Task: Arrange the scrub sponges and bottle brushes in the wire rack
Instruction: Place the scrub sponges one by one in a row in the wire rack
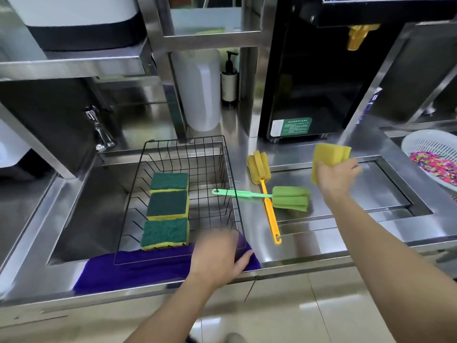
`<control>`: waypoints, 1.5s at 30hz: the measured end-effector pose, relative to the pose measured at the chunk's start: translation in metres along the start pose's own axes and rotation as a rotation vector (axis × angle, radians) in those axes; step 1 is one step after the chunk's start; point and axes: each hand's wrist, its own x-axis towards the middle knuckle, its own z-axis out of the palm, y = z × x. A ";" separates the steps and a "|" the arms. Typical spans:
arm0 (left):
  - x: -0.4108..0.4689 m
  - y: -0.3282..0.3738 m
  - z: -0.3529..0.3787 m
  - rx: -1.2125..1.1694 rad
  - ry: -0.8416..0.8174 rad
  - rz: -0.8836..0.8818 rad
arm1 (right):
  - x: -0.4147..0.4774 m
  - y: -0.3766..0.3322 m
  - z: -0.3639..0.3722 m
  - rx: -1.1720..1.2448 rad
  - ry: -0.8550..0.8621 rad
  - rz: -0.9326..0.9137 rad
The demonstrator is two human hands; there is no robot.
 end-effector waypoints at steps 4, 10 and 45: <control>-0.010 -0.020 -0.001 0.032 0.031 -0.038 | -0.022 -0.032 0.014 0.057 -0.146 -0.175; -0.023 -0.054 -0.008 0.074 0.058 -0.092 | -0.063 -0.065 0.048 0.016 -0.409 -0.292; -0.053 -0.079 -0.006 0.015 0.145 -0.256 | -0.160 -0.105 0.268 0.054 -0.616 -0.278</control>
